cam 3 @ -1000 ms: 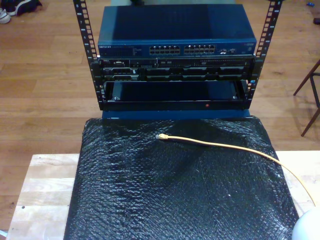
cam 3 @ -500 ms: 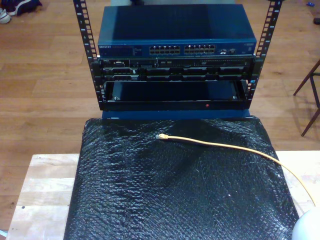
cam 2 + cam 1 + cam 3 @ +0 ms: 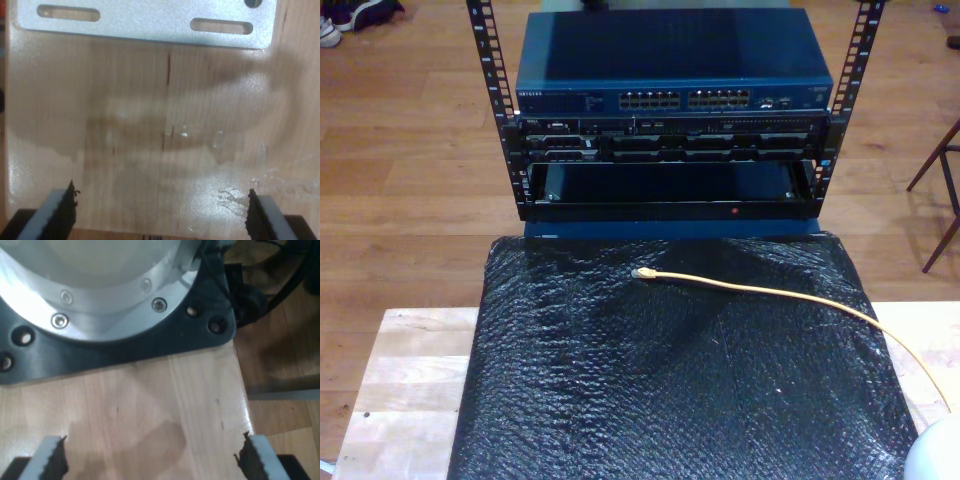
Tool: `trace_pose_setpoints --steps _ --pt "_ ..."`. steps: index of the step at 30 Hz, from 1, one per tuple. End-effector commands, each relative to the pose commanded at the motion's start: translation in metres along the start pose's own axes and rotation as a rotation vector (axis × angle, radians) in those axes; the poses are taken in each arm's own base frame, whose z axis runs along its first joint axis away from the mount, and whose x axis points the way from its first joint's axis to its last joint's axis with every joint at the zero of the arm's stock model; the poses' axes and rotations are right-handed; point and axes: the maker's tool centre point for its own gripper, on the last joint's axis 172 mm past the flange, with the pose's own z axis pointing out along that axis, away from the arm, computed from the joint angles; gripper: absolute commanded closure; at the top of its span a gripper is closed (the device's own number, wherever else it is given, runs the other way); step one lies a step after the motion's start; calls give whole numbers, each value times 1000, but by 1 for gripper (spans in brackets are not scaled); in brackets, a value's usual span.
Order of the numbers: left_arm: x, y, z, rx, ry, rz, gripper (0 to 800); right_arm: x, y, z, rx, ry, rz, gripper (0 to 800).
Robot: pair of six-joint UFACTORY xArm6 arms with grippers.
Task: Grab the cable and plug it in
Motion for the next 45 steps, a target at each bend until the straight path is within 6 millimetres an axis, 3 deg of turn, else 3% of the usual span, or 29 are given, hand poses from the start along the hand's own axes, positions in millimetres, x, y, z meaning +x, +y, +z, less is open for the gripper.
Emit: trace_pose_setpoints --steps 19,25,29,34,41,45 --pt "0 0 0 -1 0 -1 0 -1 0 -1 0 -2 3 0" --pt "1 1 -2 -2 1 -7 0 -6 0 -14 -1 3 9 0" --pt "-1 4 -16 -5 2 -14 0 -3 -1 -37 1 52 15 0" --pt "10 8 -31 -13 57 -19 0 -4 -2 -76 4 97 53 0" --pt "13 13 -60 -20 70 -31 0 -15 -1 -117 5 86 133 0" --pt "23 12 -84 -9 110 -40 0 -23 13 -140 -49 85 199 0"
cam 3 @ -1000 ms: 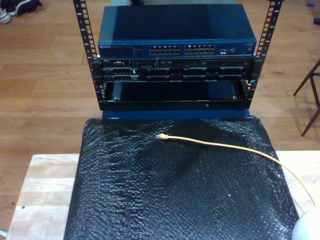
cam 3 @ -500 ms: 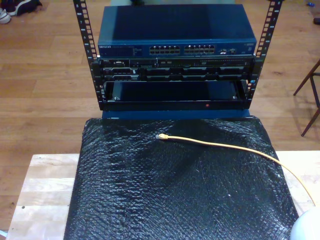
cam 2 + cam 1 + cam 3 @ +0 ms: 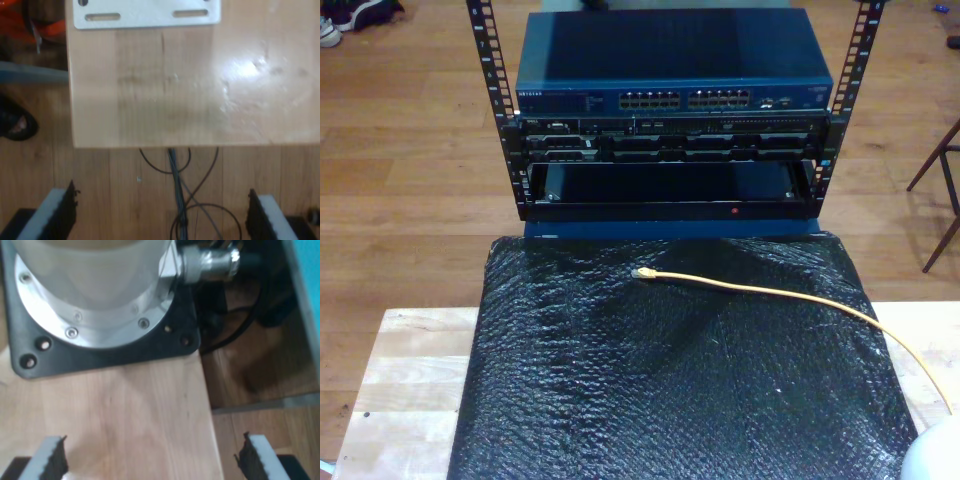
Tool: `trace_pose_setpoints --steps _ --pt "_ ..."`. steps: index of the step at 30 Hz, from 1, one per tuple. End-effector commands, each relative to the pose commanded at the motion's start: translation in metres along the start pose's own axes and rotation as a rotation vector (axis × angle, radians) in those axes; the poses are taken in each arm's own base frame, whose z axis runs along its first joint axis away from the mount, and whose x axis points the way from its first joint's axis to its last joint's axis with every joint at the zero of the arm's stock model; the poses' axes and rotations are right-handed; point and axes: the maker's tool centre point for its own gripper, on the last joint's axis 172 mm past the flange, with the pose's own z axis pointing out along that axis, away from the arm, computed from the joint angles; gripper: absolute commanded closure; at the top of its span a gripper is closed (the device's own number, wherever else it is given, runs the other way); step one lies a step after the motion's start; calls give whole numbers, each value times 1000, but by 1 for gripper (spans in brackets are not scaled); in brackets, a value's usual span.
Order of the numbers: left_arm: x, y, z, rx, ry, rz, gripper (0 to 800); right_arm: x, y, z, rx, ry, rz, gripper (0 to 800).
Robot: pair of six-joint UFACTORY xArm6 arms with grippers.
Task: Grab the cable and plug it in
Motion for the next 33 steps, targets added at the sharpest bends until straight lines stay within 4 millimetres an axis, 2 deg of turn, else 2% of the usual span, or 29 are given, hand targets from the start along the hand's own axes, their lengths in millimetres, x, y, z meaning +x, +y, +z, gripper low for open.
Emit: trace_pose_setpoints --steps 5,9,11,14,16,18,21,27,33 --pt "11 -21 -29 71 22 9 0 1 29 -33 -98 28 89 0" --pt "21 -27 -45 82 44 20 0 6 38 -58 -109 57 158 0" --pt "27 -32 -52 89 55 29 0 8 49 -68 -119 66 180 0" --pt "33 -45 -63 111 62 35 0 12 71 -78 -144 87 216 0" --pt "35 -54 -71 119 59 28 0 16 79 -86 -146 106 252 0" --pt "39 -63 -77 120 59 15 0 23 86 -92 -137 136 272 0" --pt "48 -81 -88 105 60 8 0 35 107 -101 -134 172 279 0" --pt "68 -111 -92 41 63 -9 0 58 133 -112 -113 223 309 0" --pt "81 -127 -87 -18 51 -20 0 77 159 -118 -148 274 320 1"
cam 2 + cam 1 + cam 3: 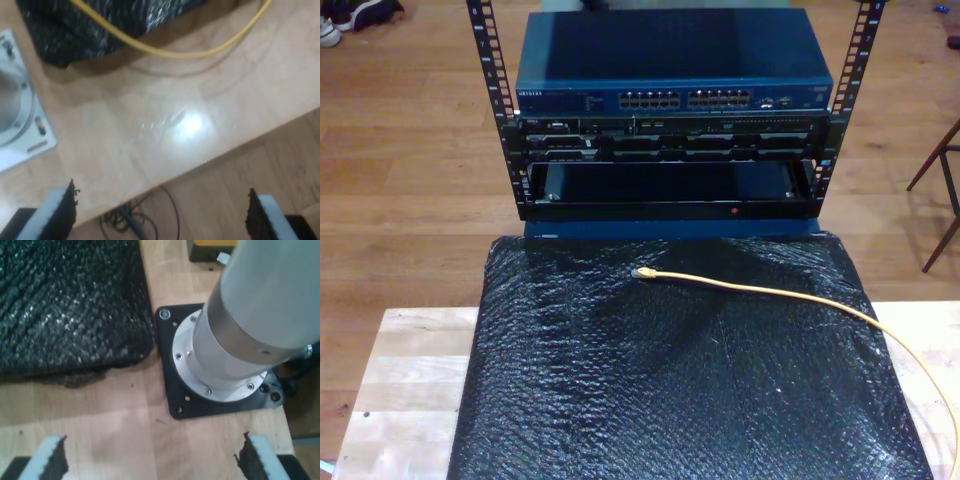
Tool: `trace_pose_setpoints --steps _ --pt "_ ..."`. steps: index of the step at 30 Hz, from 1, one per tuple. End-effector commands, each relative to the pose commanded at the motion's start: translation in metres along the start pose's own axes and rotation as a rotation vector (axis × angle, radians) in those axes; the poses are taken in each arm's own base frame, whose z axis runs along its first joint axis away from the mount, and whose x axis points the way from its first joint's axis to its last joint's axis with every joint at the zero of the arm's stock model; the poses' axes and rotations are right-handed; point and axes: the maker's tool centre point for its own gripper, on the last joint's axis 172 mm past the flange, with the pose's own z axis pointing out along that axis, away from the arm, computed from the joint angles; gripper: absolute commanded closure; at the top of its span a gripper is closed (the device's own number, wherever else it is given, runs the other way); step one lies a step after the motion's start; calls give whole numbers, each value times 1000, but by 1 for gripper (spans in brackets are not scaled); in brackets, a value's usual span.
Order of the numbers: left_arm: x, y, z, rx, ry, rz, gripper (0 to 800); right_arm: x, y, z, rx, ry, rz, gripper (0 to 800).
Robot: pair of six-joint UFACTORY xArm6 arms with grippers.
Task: Grab the cable and plug it in
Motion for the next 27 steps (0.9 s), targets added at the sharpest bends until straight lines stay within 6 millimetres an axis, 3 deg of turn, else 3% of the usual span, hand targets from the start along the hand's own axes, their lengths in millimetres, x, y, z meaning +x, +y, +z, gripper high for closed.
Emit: trace_pose_setpoints --steps 8,16,27 --pt "24 -31 6 16 37 16 0 39 20 7 -15 76 1 2" --pt "47 -51 17 -38 25 13 0 84 24 16 16 177 -13 4" --pt "65 -84 34 -59 9 -2 0 124 34 24 45 210 -24 3"
